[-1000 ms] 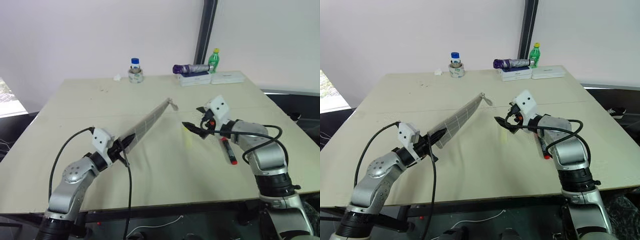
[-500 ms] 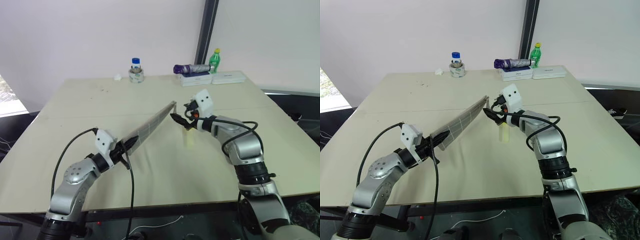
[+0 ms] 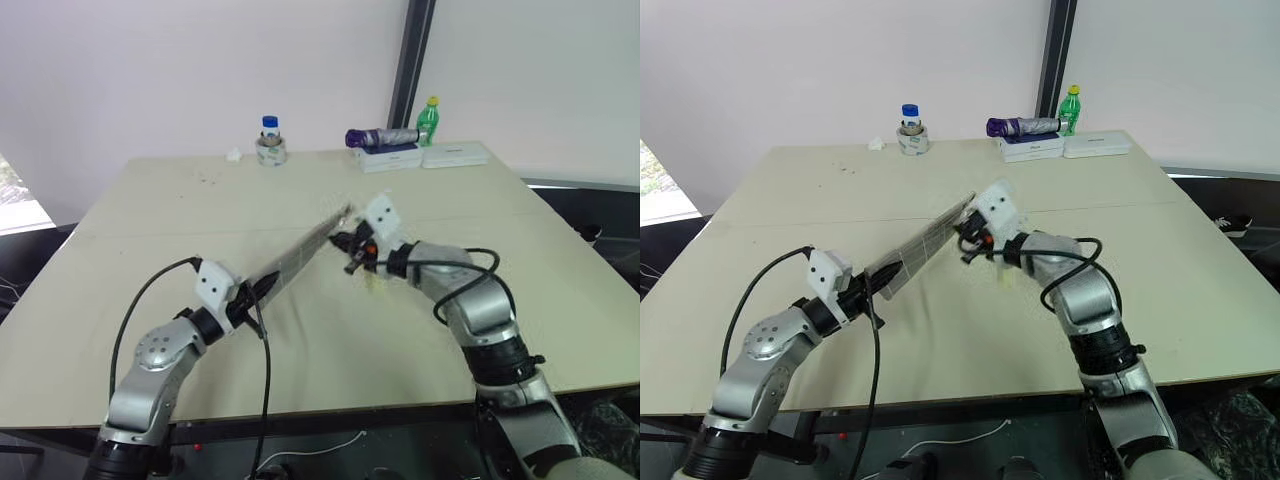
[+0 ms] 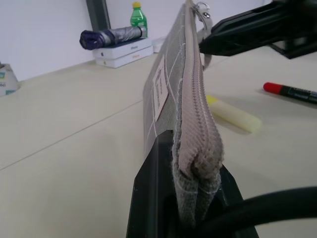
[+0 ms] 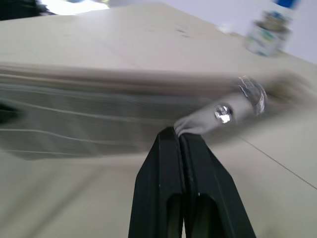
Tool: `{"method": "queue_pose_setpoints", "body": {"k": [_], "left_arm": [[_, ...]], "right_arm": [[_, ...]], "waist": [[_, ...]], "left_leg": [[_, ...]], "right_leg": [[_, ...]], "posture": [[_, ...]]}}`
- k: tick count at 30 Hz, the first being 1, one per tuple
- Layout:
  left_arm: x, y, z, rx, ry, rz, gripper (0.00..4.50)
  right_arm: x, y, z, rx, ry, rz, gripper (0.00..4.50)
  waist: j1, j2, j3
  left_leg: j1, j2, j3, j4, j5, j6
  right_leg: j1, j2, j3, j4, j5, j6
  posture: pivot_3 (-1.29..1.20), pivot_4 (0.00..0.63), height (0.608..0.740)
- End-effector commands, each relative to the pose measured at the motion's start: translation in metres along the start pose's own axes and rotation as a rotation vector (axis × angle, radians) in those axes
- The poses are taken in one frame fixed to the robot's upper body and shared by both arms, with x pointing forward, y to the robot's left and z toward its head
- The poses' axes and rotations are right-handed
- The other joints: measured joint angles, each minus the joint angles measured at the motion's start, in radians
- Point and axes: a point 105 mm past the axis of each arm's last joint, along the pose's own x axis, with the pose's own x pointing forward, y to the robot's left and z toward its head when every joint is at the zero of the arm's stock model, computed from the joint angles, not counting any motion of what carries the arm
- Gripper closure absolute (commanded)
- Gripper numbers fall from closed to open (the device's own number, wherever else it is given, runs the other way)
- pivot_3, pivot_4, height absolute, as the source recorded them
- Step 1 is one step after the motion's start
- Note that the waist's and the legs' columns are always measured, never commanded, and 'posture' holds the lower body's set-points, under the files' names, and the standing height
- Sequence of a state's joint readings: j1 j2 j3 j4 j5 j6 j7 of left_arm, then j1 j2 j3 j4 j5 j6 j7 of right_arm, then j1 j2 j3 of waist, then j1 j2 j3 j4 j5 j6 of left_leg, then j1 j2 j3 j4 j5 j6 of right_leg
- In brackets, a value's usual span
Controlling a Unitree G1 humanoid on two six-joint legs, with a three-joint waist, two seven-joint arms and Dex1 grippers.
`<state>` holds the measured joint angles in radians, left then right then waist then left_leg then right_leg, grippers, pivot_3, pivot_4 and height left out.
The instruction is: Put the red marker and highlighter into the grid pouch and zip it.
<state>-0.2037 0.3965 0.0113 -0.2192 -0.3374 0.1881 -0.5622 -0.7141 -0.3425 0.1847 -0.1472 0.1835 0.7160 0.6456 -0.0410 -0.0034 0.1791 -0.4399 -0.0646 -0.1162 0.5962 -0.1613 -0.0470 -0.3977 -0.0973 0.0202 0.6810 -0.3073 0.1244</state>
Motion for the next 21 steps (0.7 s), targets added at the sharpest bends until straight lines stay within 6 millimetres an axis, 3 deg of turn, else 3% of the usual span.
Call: {"method": "queue_pose_setpoints", "body": {"k": [1, 5, 8, 16, 21], "left_arm": [[0.01, 0.0, 0.007, 0.016, -0.031, 0.03, 4.5], [0.019, -0.009, 0.004, 0.002, -0.04, 0.037, 4.5], [0.023, -0.011, 0.003, -0.012, -0.046, 0.05, 4.5], [0.033, -0.014, 0.005, -0.032, -0.073, 0.086, 4.5], [0.035, -0.009, 0.006, -0.024, -0.08, 0.123, 4.5]], "right_arm": [[0.004, 0.037, 0.019, -0.061, -0.055, 0.131, 4.47], [0.01, 0.079, 0.025, -0.083, -0.071, 0.266, 4.47], [0.012, 0.094, 0.028, -0.081, -0.077, 0.317, 4.47], [0.016, 0.098, 0.029, -0.066, -0.063, 0.334, 4.47], [0.013, 0.089, 0.031, -0.054, -0.07, 0.291, 4.47]], "waist": [[0.001, 0.0, 0.0], [0.003, 0.0, 0.0], [0.002, 0.0, 0.0], [0.006, 0.0, 0.0], [0.006, 0.0, 0.0]], "left_leg": [[0.0, 0.0, 0.0, 0.0, 0.0, 0.0], [0.0, 0.0, 0.0, 0.0, 0.0, 0.0], [0.0, 0.0, 0.0, 0.0, 0.0, 0.0], [0.0, 0.0, 0.0, 0.0, 0.0, 0.0], [0.0, 0.0, 0.0, 0.0, 0.0, 0.0]], "right_leg": [[0.0, 0.0, 0.0, 0.0, 0.0, 0.0], [0.0, 0.0, 0.0, 0.0, 0.0, 0.0], [0.0, 0.0, 0.0, 0.0, 0.0, 0.0], [0.0, 0.0, 0.0, 0.0, 0.0, 0.0], [0.0, 0.0, -0.001, 0.0, 0.0, 0.0]], "posture": [[0.0, 0.15, 0.736], [0.0, 0.15, 0.736], [0.0, 0.15, 0.736], [0.0, 0.15, 0.736], [0.0, 0.15, 0.736]]}}
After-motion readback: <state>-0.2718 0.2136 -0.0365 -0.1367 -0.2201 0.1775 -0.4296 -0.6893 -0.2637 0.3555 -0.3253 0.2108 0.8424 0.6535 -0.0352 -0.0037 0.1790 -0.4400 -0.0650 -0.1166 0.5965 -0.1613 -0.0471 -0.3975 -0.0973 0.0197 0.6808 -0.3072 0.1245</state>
